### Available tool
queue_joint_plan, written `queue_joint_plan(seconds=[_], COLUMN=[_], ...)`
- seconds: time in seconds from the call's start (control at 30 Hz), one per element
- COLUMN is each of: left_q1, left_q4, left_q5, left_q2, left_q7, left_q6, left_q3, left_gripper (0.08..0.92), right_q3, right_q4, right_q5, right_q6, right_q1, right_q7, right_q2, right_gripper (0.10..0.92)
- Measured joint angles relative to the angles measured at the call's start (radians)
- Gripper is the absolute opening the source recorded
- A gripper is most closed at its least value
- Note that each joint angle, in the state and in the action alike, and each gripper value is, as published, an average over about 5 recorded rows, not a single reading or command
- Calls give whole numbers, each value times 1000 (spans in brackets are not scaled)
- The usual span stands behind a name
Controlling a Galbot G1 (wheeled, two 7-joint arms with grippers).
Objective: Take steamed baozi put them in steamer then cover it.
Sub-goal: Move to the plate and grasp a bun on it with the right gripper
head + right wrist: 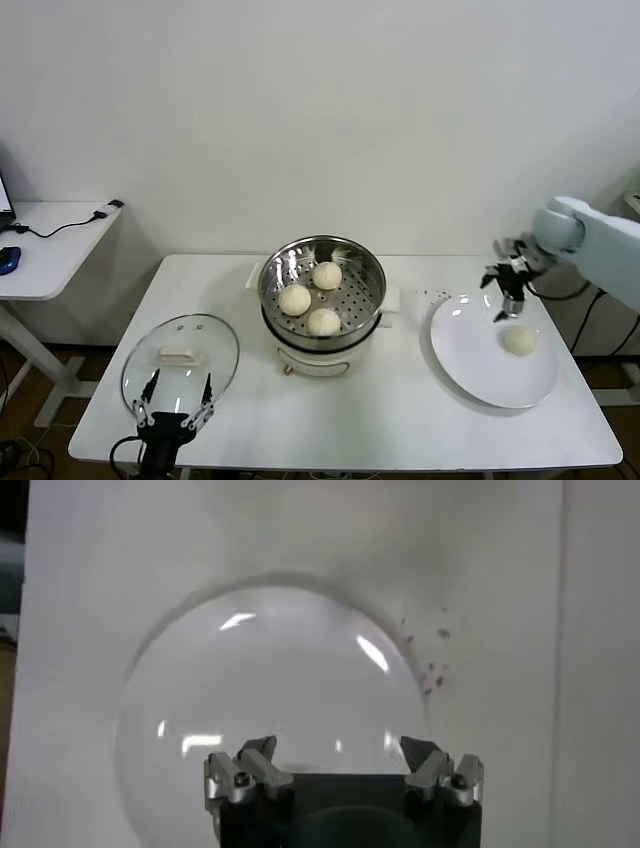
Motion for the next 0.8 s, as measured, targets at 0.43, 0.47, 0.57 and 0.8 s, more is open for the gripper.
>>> queue_joint_plan(seconds=[0.43,0.47,0.57,0.8], left_q1=[2,3,3,4], left_q4=[17,18,21,26], left_q5=[7,7,9,11], left_q2=[-6,-6,-7,-8], left_q7=[-2,-2,-3,-5], left_q6=[-1,-1,-1,-3], left_q3=[-6,-7,-7,-7], left_gripper=[823,823,823,823], right_q3=[245,257,288,336], right_q4=[-151,-162,-194,-259], right_q5=[-161,-171,-198,-245], right_q6=[44,47,59,80], right_q1=[-231,-241,-264,-293], right_q7=[-3,-3,-3,-7], right_q2=[7,12,27,66], right_gripper=[823,823,823,823])
